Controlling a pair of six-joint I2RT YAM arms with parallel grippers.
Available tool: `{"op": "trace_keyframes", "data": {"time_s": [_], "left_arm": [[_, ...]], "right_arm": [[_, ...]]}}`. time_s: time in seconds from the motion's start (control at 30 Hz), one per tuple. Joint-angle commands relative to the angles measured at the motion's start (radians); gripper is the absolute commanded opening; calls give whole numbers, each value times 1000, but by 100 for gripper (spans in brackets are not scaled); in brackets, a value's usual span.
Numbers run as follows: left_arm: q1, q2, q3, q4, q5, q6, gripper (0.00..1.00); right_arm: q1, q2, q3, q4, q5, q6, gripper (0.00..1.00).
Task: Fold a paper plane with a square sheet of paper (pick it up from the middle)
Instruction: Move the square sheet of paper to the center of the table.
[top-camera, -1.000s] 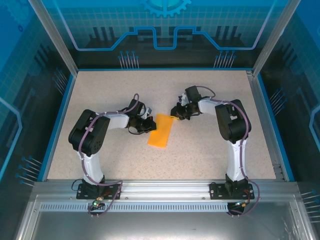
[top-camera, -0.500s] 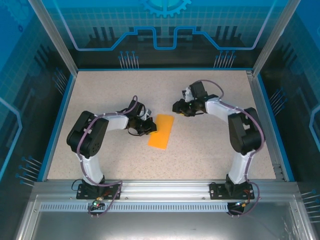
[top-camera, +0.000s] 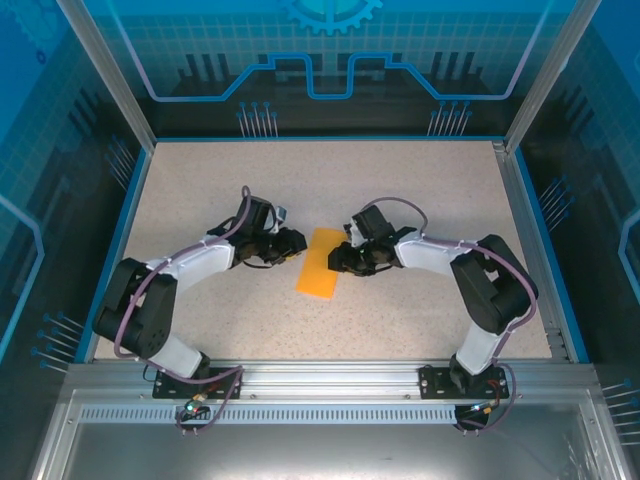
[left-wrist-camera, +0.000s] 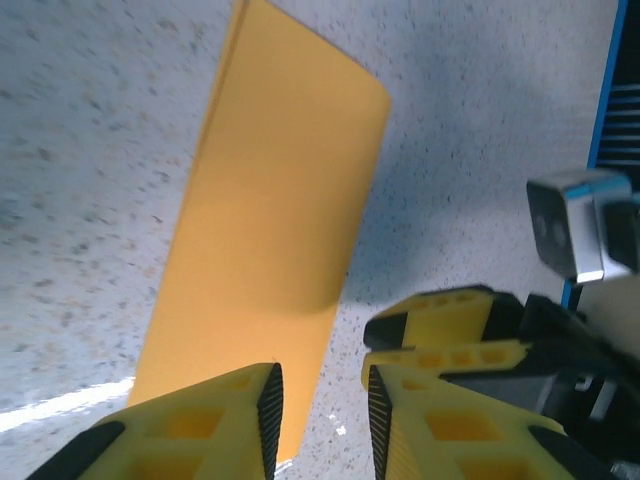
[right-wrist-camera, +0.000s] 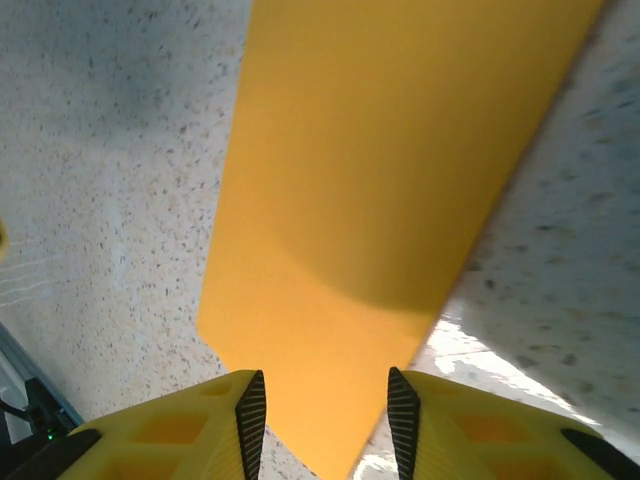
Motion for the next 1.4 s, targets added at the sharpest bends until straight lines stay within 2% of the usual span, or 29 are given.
{"op": "trace_keyframes", "data": {"time_s": [0.0, 0.13, 0.33, 0.67, 0.97, 1.13, 1.27, 1.37], "left_arm": [[40, -18, -44, -56, -40, -9, 33], [58, -28, -56, -56, -43, -15, 35], [62, -36, -63, -62, -47, -16, 37], [62, -39, -61, -63, -26, -13, 39], [60, -50, -59, -61, 19, 6, 42], [56, -34, -62, -47, 42, 11, 42], [48, -12, -61, -10, 81, 8, 45], [44, 21, -52, 11, 106, 1, 45]], "right_arm": [[32, -3, 9, 52, 17, 53, 37], [65, 35, 26, 82, -13, 74, 37], [104, 77, 52, 16, 4, 44, 37], [114, 90, 66, -223, 60, -151, 35], [66, 27, 102, -368, 29, -382, 35], [47, 36, 186, -499, 140, -515, 35], [36, -44, 169, -425, 98, -457, 38], [5, -84, 115, -348, 149, -258, 43]]}}
